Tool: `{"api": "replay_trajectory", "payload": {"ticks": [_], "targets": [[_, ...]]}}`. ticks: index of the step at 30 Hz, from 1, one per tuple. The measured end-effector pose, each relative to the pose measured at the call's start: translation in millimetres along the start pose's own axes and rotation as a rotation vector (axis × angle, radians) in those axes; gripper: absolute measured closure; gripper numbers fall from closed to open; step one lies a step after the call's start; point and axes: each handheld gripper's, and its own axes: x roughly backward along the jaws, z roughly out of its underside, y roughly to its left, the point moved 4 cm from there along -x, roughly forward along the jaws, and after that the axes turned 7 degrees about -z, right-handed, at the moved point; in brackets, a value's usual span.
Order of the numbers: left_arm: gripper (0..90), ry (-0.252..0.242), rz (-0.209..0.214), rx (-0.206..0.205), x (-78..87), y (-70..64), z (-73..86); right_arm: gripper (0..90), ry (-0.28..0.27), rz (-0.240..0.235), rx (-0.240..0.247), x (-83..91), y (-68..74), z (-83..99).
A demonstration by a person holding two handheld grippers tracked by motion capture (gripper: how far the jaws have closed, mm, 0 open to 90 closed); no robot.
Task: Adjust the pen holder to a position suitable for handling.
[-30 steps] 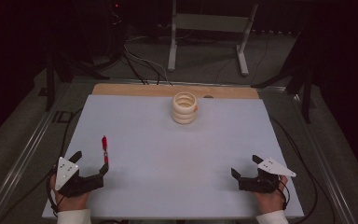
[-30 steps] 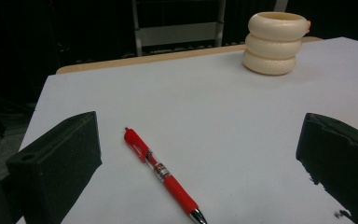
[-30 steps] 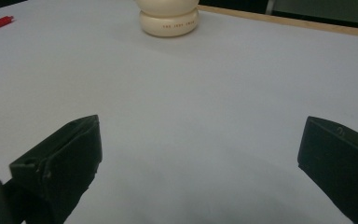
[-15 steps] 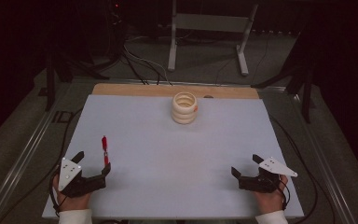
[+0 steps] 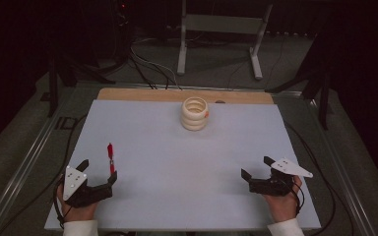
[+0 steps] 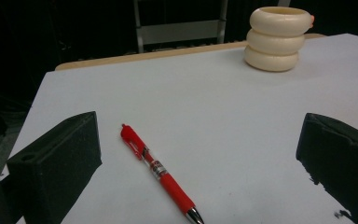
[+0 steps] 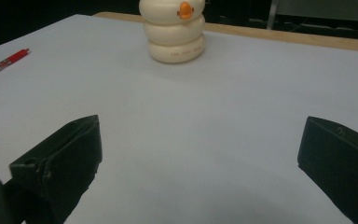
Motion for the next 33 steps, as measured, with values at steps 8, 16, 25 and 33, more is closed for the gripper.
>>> {"api": "replay_trajectory", "payload": {"ticks": [8,16,25,33], "targets": [[0.4,-0.003,-0.004,0.002,-0.8,-0.1,0.2,0.0,0.001,-0.018,0.016,-10.1,5.1,-25.1],[0.5,-0.002,-0.003,-0.003,-1.4,-1.2,0.6,0.0,0.000,-0.034,0.031,-23.5,10.4,-48.7],[0.5,-0.006,-0.008,0.005,-1.1,-0.1,0.3,0.0,-0.010,-0.043,-0.001,-47.8,8.6,-74.1],[0.5,-0.006,-0.006,0.005,-0.8,0.3,0.1,0.0,-0.002,-0.052,0.016,-71.7,12.4,-93.8]]}}
